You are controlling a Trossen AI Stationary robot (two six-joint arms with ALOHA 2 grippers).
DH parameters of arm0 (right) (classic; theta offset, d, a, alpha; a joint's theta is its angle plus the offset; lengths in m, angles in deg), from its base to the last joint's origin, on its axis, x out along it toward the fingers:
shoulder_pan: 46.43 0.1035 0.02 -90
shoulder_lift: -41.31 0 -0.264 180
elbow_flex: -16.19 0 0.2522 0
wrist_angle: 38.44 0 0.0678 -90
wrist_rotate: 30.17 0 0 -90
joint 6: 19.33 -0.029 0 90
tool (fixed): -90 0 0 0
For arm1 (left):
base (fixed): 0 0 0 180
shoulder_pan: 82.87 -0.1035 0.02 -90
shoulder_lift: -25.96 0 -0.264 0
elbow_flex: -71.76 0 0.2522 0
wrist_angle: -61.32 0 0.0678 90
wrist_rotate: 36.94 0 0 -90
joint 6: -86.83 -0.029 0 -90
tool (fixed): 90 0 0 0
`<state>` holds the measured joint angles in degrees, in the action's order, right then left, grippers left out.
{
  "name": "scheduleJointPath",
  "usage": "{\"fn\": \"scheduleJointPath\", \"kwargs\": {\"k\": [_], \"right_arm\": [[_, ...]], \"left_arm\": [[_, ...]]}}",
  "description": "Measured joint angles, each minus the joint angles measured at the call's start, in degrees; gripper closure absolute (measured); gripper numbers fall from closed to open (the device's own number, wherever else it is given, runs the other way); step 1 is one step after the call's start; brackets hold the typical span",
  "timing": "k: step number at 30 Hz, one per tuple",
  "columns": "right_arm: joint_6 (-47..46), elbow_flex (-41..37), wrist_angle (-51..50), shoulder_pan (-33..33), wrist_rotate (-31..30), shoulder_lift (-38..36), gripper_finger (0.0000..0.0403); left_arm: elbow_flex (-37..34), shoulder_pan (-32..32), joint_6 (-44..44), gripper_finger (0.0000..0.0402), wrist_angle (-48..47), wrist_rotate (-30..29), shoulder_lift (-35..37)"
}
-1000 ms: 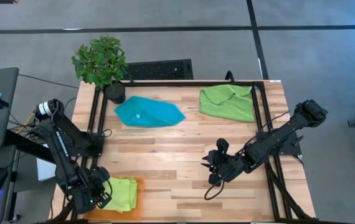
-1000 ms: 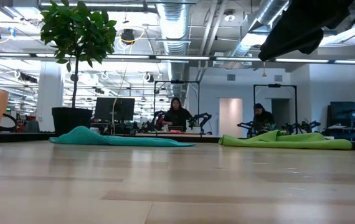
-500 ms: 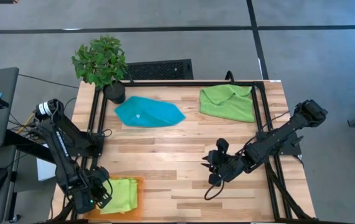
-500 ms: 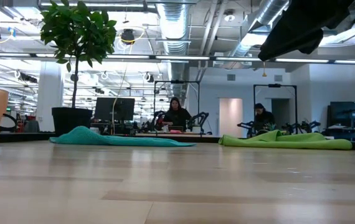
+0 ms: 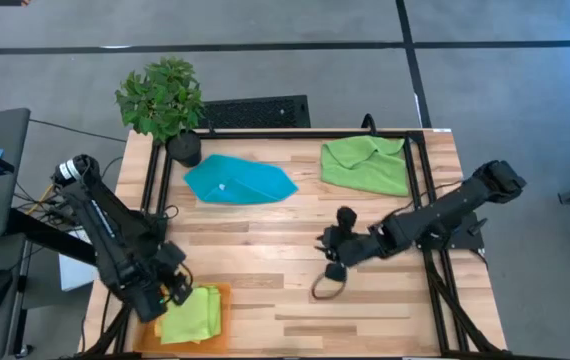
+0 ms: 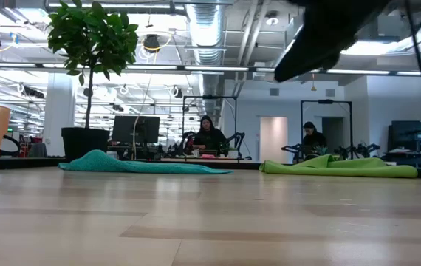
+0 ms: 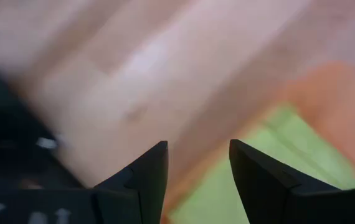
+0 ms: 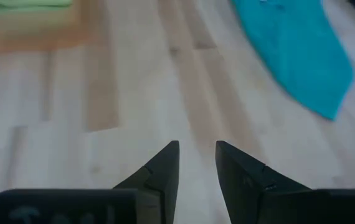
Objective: Fold microfiber towels
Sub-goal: Fold the blue towel
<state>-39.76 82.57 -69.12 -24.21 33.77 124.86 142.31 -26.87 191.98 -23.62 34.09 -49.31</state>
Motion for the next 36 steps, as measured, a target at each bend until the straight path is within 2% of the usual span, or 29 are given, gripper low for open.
{"fn": "scheduleJointPath", "kwargs": {"k": [6, 11, 15, 19, 21, 23, 28, 32, 36], "right_arm": [[9.52, 0.02, -0.13, -10.93, 4.98, 0.11, 0.0274], [21.95, 0.02, -0.19, -19.05, 6.08, 0.15, 0.0274], [31.76, 0.02, 0.05, -24.67, 12.22, 0.31, 0.0274], [38.84, -0.11, 1.9, -29.34, 14.44, 3.13, 0.0274], [42.56, 0.33, 6.93, -31.17, 14.97, 5.94, 0.0274], [45.86, 0.19, 7.18, -33.01, 16.3, 8.09, 0.0274], [50.77, 5.51, 8.41, -36.05, 20.02, 15.31, 0.0274], [52.54, 10.68, 5.01, -36.73, 23.12, 22.18, 0.0274], [55.31, 15.71, 0.59, -36.51, 23.61, 27.61, 0.0274]], "left_arm": [[0.0, -6.7, -6.17, 0.0239, -3.96, -1.03, -0.01], [0.0, -10.78, -10.5, 0.0239, -3.94, -2.96, -0.02], [0.0, -13.93, -12.99, 0.0239, -3.94, -4.97, -0.02], [0.0, -17.64, -14.51, 0.0239, -3.94, -8.4, -0.02], [0.0, -19.89, -14.93, 0.0239, -3.84, -9.69, -0.07], [0.0, -22.24, -15.01, 0.0239, -4.04, -10.34, -0.03], [0.0, -26.76, -17.96, 0.0239, -3.63, -10.26, -0.06], [0.0, -28.98, -21.88, 0.0239, -2.88, -10.61, -0.08], [-0.02, -29.96, -24.11, 0.0239, -2.21, -10.79, -0.06]]}}
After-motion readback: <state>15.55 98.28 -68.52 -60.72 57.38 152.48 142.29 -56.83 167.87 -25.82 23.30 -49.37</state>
